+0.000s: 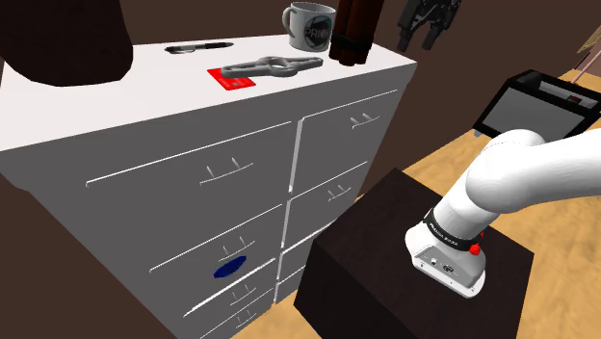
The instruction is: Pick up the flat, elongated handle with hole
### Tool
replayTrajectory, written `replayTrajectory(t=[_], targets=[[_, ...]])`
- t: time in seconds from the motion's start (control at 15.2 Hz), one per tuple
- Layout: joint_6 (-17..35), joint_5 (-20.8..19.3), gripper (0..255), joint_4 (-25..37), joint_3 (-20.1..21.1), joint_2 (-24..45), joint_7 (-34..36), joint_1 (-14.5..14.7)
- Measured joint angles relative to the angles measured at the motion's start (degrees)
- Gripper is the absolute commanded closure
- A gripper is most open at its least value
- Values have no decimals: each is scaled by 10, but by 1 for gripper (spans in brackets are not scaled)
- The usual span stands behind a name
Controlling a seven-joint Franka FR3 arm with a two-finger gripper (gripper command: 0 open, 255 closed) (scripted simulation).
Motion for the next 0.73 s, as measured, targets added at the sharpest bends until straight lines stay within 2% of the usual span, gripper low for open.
replayTrajectory(t=[0.2, 0.73], targets=[[-4, 14, 0, 3, 20, 2, 39, -6], [-19, 111, 0, 37, 154, 37, 311, -44]])
